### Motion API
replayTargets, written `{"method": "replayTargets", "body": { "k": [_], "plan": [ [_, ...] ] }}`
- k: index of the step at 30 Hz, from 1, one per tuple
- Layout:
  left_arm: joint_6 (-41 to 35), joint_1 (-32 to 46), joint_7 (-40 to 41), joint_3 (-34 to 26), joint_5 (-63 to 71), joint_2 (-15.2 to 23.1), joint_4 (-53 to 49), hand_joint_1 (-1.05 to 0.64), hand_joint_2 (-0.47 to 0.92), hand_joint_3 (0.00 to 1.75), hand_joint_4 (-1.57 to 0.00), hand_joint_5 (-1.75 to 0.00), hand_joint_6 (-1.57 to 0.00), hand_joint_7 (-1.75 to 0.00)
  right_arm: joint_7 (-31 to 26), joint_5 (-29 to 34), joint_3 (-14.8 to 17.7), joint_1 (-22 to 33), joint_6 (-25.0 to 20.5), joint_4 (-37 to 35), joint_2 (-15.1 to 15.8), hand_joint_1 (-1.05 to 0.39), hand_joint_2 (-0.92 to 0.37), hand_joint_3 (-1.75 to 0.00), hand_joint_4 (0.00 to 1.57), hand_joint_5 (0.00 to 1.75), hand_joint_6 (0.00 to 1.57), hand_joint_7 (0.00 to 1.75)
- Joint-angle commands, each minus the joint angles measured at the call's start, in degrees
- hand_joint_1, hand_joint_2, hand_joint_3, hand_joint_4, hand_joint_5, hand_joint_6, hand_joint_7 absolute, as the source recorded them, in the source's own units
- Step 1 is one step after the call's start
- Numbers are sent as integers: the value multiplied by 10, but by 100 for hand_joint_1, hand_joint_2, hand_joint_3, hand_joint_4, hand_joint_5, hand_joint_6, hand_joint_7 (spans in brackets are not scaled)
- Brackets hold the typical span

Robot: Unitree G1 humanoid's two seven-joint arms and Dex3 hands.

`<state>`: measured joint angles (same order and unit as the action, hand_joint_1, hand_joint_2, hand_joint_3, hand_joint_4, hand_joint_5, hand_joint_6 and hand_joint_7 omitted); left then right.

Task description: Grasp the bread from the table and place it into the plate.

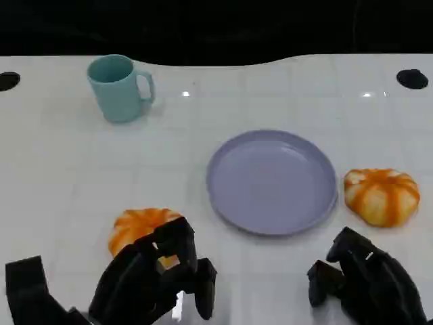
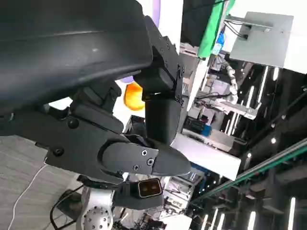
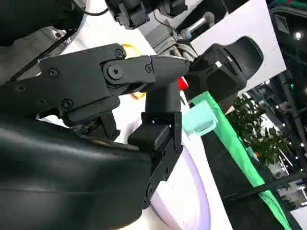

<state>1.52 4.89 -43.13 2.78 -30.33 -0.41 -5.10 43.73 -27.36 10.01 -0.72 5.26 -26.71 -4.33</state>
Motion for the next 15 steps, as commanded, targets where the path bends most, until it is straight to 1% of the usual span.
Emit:
{"method": "replayTargets", "body": {
  "k": [1, 9, 15],
  "plan": [
    [-7, 0, -3, -5, -2, 5, 0, -69, 92, 23, -88, -175, -63, -175, 1, -2, 1, 0, 2, -7, 4, -54, -92, -25, 78, 166, 70, 138],
    [-1, 2, 0, -3, 4, 5, 3, -71, 92, 24, -88, -175, -64, -175, -6, 0, 0, 1, -3, -1, 4, -56, -92, -24, 80, 166, 71, 141],
    [3, 2, -6, -3, 1, 3, 0, -68, 92, 25, -87, -175, -62, -174, 0, -4, 2, 2, -3, -3, 4, -54, -92, -22, 79, 164, 70, 138]
  ]
}}
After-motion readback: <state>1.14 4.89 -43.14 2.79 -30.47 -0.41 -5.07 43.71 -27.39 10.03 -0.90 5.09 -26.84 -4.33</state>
